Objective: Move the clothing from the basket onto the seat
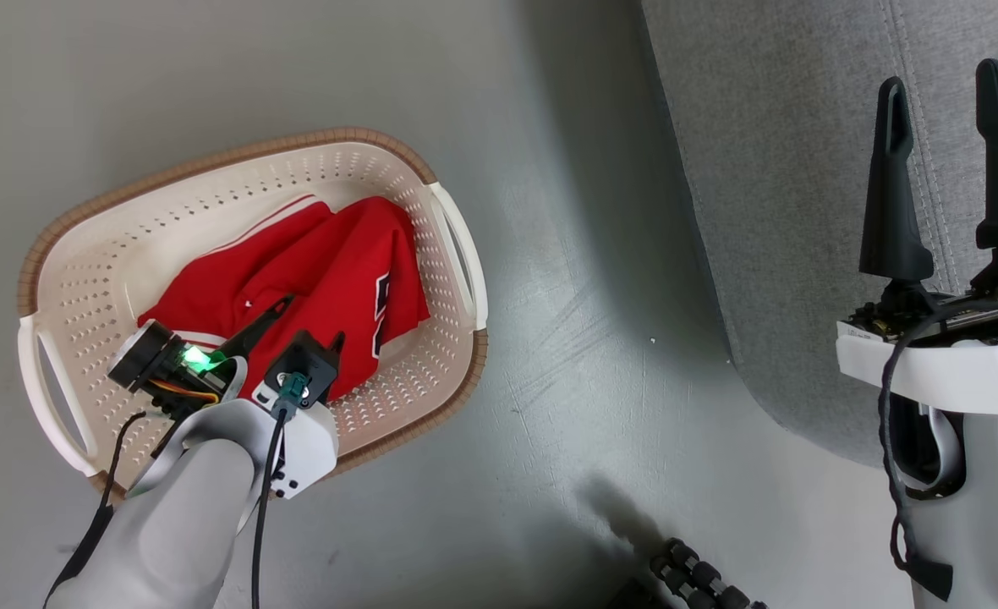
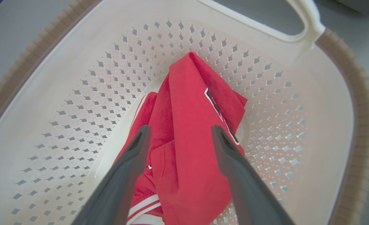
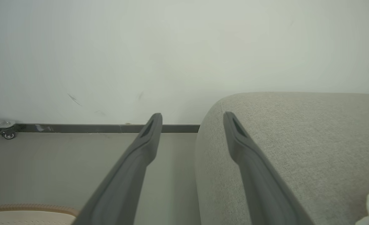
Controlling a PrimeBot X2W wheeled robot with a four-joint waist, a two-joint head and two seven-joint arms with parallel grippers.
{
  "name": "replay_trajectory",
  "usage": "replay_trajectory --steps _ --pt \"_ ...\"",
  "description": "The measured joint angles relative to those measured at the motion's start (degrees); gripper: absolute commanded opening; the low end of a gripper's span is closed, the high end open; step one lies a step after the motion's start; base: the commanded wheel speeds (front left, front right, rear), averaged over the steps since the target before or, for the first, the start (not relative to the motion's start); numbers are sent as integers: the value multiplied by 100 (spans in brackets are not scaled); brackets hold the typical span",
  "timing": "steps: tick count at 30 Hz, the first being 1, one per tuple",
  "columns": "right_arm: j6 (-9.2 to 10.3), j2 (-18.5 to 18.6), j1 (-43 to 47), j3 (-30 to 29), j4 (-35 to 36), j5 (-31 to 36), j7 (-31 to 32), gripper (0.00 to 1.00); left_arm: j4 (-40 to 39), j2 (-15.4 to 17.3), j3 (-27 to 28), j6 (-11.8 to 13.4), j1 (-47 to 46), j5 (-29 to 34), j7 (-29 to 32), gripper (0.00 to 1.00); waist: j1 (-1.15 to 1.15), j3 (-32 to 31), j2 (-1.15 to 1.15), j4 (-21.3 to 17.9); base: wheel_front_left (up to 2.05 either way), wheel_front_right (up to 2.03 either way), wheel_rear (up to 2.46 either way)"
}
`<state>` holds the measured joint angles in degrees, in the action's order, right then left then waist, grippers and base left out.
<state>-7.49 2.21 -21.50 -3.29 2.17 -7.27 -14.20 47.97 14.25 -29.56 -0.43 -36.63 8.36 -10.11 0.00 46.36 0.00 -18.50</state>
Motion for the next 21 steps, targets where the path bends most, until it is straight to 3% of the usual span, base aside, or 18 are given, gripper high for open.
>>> replay_trajectory --steps 21 --pt "0 1 -448 24 -175 -298 -8 100 671 132 -91 -41 -514 140 416 100 0 491 0 -229 0 0 0"
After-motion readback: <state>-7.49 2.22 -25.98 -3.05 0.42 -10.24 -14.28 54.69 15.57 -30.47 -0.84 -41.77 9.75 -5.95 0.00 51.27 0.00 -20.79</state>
